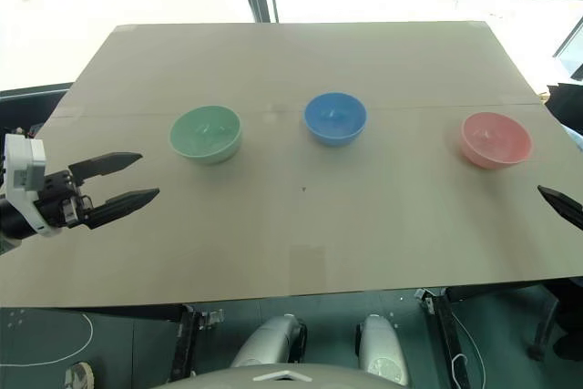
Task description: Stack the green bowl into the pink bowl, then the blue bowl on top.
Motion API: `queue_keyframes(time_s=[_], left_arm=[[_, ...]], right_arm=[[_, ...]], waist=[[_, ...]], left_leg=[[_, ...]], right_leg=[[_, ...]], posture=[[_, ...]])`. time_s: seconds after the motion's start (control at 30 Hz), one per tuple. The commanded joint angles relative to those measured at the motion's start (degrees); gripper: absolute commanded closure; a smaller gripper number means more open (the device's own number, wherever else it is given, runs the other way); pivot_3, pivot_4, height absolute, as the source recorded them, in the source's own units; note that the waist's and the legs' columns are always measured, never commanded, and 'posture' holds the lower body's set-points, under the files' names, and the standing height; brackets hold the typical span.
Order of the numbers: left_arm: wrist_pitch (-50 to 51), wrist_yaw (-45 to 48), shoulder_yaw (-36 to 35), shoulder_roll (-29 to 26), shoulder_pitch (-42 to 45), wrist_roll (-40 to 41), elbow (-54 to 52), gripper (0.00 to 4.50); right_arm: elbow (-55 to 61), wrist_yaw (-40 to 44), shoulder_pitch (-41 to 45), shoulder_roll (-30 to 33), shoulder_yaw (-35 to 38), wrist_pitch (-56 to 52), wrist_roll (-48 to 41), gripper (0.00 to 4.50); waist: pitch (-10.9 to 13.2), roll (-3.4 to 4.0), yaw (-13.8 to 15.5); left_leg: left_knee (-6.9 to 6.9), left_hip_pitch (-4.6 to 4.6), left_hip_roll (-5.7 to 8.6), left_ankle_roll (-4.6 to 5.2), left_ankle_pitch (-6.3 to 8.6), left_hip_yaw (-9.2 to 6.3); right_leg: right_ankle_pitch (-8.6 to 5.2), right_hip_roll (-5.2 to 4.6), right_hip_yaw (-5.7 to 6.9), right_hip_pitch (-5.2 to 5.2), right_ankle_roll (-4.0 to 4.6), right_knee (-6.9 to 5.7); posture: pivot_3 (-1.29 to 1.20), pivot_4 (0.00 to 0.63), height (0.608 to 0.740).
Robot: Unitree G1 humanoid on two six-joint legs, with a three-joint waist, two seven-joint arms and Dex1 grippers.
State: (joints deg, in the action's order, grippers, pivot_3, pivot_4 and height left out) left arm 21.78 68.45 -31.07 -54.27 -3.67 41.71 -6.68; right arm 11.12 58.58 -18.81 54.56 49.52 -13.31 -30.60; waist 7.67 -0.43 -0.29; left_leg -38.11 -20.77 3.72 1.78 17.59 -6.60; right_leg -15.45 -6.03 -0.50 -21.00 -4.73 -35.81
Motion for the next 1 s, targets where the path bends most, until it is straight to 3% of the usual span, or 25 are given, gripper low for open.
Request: queue_keyframes(time_s=[0.03, 0.3, 0.47, 0.57, 0.77, 0.87, 1.0], left_arm=[[0.6, -0.3, -0.6, -0.6, 1.6, 0.5, -1.1, 0.06], [3.4, -2.4, 2.9, 2.4, 6.3, 2.4, -4.0, 0.06], [1.8, -3.5, 7.5, 5.6, 8.7, 1.0, -6.7, 0.06], [0.1, -0.7, 13.3, 8.3, 11.1, 1.1, -9.8, 0.06], [1.5, 3.2, 17.8, 10.6, 13.8, 5.1, -13.0, 0.06], [1.7, 1.8, 18.4, 11.6, 15.1, 5.2, -13.8, 0.0], [1.7, 0.5, 18.1, 12.2, 14.9, 5.1, -14.6, 0.0]], right_arm=[[1.0, -0.3, 1.4, 0.2, -0.1, -0.1, -0.1, 0.0], [2.5, -4.6, 6.5, -0.3, -8.3, -1.2, 2.9, 0.0], [0.5, -9.9, 13.3, 0.6, -20.7, -1.9, 11.2, 0.0], [-8.7, -13.7, 23.8, -1.5, -32.3, -3.9, 18.0, 0.0], [-31.9, -16.1, 41.5, -4.6, -45.1, 1.8, 28.5, 0.0], [-40.9, -15.1, 47.5, -5.2, -48.3, 5.2, 31.1, 0.85], [-46.1, -14.7, 50.9, -5.3, -49.2, 8.2, 32.3, 2.72]], waist=[[0.0, 0.0, 0.0], [0.0, 0.01, -0.1], [0.0, -0.03, -0.3], [0.0, -0.05, -0.4], [0.0, -0.16, -0.5], [0.0, -0.13, -0.6], [0.0, -0.13, -0.7]], left_leg=[[0.0, 0.0, 0.0, 0.0, 0.0, 0.0], [0.0, -0.03, 0.01, 0.0, 0.0, 0.04], [0.0, -0.08, 0.0, 0.0, 0.0, 0.08], [-0.07, -0.08, 0.03, 0.0, -0.01, 0.2], [-0.07, -0.17, 0.05, 0.02, -0.01, 0.4], [0.0, -0.37, 0.03, 0.01, -0.01, 0.4], [0.03, -0.44, 0.05, 0.02, -0.01, 0.38]], right_leg=[[0.0, 0.0, 0.0, 0.0, 0.0, 0.0], [0.0, 0.02, -0.05, -0.08, 0.0, -0.03], [0.01, 0.03, -0.08, -0.16, -0.01, -0.05], [0.02, 0.08, -0.06, -0.18, -0.02, -0.08], [0.02, 0.17, -0.1, -0.37, -0.01, -0.12], [0.02, 0.22, -0.05, -0.66, -0.01, -0.13], [0.02, 0.21, 0.0, -0.71, -0.02, -0.08]], posture=[[0.0, 0.15, 0.74], [0.0, 0.15, 0.74], [0.0, 0.15, 0.74], [0.0, 0.15, 0.74], [0.0, 0.15, 0.74], [0.0, 0.15, 0.74], [0.0, 0.15, 0.74]])
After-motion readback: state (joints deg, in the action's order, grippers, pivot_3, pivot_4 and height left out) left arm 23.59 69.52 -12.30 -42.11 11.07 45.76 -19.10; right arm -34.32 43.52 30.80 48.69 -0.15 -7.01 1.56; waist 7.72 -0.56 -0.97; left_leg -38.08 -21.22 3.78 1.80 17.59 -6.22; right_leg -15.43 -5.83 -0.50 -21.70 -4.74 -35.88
